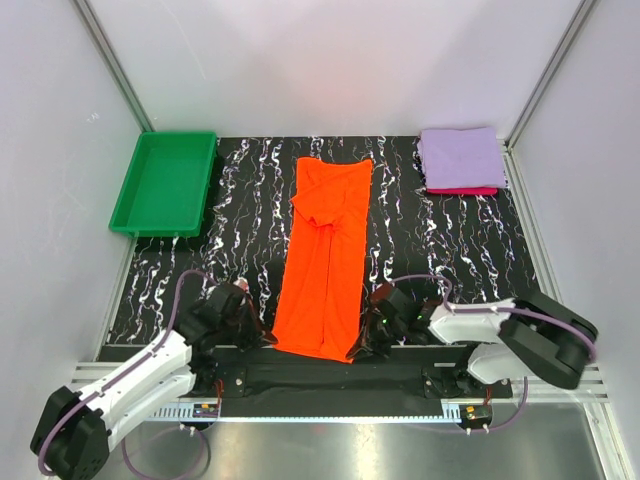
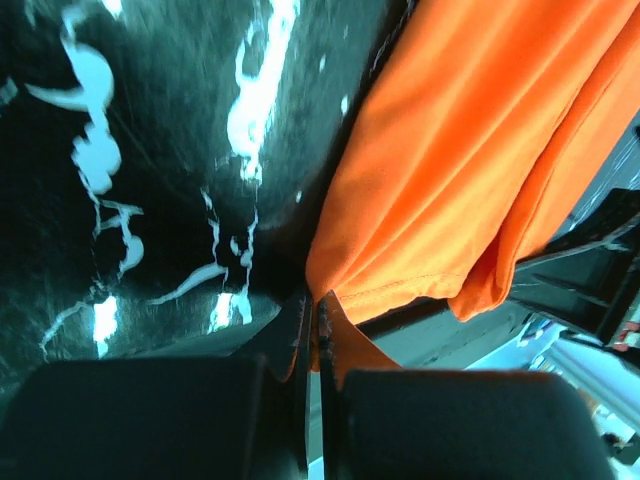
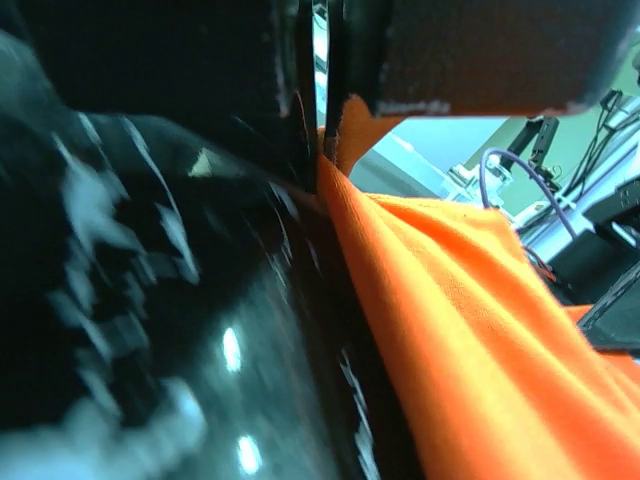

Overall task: Fold and stack the t-shirts
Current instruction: Fold the tshirt

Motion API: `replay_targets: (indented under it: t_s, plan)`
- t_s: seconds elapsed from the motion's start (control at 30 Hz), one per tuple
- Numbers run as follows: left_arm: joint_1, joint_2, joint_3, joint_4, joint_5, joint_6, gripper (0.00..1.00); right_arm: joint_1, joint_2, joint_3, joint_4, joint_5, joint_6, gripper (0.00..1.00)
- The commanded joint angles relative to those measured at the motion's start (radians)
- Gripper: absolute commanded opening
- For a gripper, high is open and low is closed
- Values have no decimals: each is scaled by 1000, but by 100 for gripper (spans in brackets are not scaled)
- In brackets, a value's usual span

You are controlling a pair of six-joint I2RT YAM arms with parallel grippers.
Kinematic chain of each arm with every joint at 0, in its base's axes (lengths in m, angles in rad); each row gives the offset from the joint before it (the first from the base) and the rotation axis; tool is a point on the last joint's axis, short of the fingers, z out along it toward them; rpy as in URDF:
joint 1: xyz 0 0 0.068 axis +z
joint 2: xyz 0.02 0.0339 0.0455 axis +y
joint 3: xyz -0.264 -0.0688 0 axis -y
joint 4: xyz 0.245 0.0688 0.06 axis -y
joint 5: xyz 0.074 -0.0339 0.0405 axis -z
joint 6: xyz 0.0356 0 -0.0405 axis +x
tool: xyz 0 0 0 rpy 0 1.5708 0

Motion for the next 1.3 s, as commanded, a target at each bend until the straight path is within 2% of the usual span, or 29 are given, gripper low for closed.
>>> replay_targets:
  t_s: [0.0, 0.13, 0.33, 0.5, 0.6, 0.77, 0.87, 0.9, 1.1, 1.27]
  plan:
    - [-33, -28, 4, -72, 11, -5, 0, 3, -123, -27, -116, 13, -22, 0]
    - [-59, -73, 27, -121, 7, -17, 0, 1, -199, -41, -164, 3, -39, 0]
    - [-117, -29, 85, -98, 10, -54, 0, 1, -144, 19, -168, -5, -63, 0]
    - [-120, 68, 292, -175, -56, 44, 0, 0, -154, 140, -346, 41, -109, 0]
    - [-117, 140, 426, -219, -137, 101, 0, -48, -174, 226, -437, 50, -160, 0]
    - [-68, 373, 589, -224, -171, 222, 1, -268, -144, 394, -578, -8, -311, 0]
    - [5, 525, 722, -218, -145, 306, 0, -372, -18, 528, -664, -40, -441, 0]
    - [21, 559, 722, -216, -142, 325, 0, -396, -18, 562, -684, -48, -469, 0]
    - [130, 845, 961, -227, -87, 464, 0, -525, 245, 801, -776, -68, -614, 0]
    - [165, 1021, 1156, -245, -13, 541, 0, -578, 401, 956, -825, -106, -680, 0]
